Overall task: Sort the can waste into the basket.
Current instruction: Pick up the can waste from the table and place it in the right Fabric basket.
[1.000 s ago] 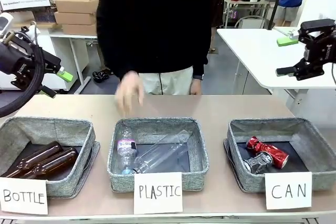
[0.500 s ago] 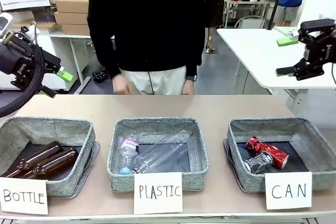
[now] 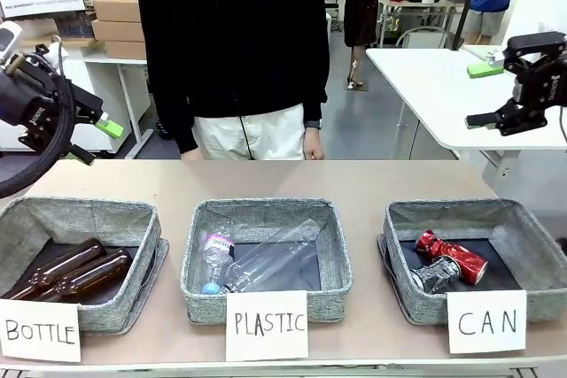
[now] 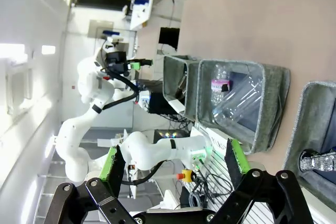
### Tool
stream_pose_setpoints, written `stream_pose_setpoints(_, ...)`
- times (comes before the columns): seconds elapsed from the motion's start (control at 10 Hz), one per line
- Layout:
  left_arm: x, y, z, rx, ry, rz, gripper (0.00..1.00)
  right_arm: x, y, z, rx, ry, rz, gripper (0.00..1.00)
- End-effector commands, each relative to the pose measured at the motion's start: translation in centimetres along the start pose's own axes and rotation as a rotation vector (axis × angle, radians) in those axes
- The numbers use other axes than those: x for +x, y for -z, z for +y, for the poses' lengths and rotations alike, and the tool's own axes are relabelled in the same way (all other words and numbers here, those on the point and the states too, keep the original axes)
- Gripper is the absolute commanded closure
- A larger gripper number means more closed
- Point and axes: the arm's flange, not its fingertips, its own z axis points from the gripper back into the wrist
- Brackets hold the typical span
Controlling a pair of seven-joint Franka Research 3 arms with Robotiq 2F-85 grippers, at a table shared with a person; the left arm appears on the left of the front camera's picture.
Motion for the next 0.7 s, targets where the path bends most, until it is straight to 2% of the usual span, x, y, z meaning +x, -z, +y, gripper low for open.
stream_pose_setpoints(0.0, -0.10, -0.21, -0.08, 0.005, -0.006, 0.004, 0.00, 0.29, -0.38, 0.39, -0.004, -0.002, 0.011, 0.00)
stream_pose_setpoints(0.6, -0.10, -0.21, -0.08, 0.005, -0.006, 0.004, 0.00, 0.29, -0.38, 0.39, -0.004, -0.002, 0.011, 0.00)
